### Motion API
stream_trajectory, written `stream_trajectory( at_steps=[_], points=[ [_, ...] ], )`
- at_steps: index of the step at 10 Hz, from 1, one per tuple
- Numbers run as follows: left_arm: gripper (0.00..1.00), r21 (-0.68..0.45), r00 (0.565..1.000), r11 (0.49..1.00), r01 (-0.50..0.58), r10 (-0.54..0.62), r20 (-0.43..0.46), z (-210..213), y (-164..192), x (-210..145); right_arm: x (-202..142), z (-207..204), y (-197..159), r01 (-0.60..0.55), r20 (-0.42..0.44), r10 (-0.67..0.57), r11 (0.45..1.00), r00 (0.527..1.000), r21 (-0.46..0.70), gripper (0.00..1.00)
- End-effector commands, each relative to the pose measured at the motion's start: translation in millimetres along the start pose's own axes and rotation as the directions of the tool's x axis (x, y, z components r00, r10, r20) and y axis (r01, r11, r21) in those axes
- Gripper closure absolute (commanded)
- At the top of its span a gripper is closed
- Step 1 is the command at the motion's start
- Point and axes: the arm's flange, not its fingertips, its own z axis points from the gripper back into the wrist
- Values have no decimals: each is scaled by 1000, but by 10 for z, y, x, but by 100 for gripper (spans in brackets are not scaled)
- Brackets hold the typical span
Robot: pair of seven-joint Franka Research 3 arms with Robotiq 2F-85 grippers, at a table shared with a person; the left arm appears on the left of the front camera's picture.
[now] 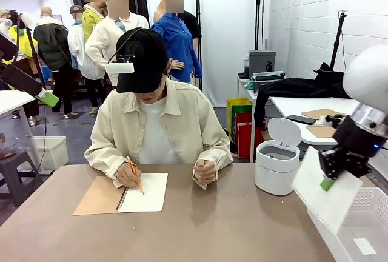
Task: Sort the paper based on its condition.
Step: If a person hands you a paper, place it in the Organizing basket , and if it's crumpled, put it in the Trash can.
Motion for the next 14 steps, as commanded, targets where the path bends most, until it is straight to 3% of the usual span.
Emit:
stream_trajectory(
  at_steps=[1,5,9,10,11,12,14],
  points=[
    [0,1,1000,1000,-1,1,5,7,-1,-1,-145,-45,-313,14,62,-13,1000,998,-21,100],
    [0,1,1000,1000,-1,1,5,7,-1,-1,-483,-254,-650,80,-49,-82,996,995,-50,100],
    [0,1,1000,1000,-1,1,5,7,-1,-1,-736,-541,-530,92,-147,-89,996,985,15,100],
    [0,1,1000,1000,-1,1,5,7,-1,-1,-763,-592,-525,129,-134,-125,992,983,15,100],
    [0,1,1000,1000,-1,1,5,7,-1,-1,-734,-602,-490,278,-144,-266,959,953,62,100],
    [0,1,1000,1000,-1,1,5,7,-1,-1,-246,-278,-640,90,-145,-89,996,985,4,100],
    [0,1,1000,1000,-1,1,5,7,-1,-1,-246,-278,-640,90,-145,-89,996,985,4,100]
  ],
)
